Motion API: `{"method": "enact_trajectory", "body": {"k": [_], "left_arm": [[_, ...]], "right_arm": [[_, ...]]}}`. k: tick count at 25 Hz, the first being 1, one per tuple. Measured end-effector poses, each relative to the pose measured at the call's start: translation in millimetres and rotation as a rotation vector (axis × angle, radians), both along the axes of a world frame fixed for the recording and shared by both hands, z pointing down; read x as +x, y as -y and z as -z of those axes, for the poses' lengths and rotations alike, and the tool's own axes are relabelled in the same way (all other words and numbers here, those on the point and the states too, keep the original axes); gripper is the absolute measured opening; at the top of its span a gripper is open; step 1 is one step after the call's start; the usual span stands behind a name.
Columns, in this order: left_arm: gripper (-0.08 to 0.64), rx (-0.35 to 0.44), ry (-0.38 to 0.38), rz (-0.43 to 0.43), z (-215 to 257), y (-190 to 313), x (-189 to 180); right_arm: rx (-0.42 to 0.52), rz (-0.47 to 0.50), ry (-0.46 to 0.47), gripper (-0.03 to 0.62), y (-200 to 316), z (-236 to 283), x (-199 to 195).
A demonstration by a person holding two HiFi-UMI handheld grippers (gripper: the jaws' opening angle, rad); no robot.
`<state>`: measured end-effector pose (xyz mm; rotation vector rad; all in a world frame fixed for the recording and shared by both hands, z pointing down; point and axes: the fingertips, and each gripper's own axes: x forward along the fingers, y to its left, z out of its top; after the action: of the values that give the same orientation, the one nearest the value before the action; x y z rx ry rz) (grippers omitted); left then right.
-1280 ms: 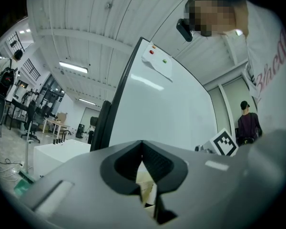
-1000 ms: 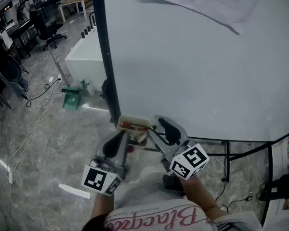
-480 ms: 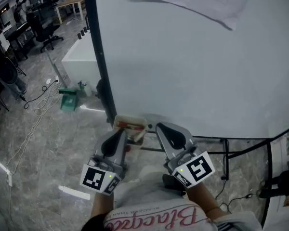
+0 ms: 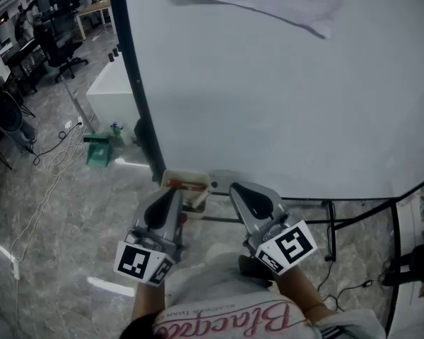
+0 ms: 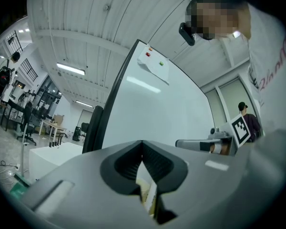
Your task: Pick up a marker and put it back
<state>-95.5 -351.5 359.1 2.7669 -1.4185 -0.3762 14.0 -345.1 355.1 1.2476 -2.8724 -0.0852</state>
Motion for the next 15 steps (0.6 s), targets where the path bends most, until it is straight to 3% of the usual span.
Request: {"method": "enact_trajectory", "body": {"k": [15], "left_arm": [[0.0, 0.006, 0.027, -0.034, 1.3, -7.5, 6.8]], "right_arm": [[0.005, 0.031, -0.032, 0.0, -6.5, 1.6, -6.2]]}}
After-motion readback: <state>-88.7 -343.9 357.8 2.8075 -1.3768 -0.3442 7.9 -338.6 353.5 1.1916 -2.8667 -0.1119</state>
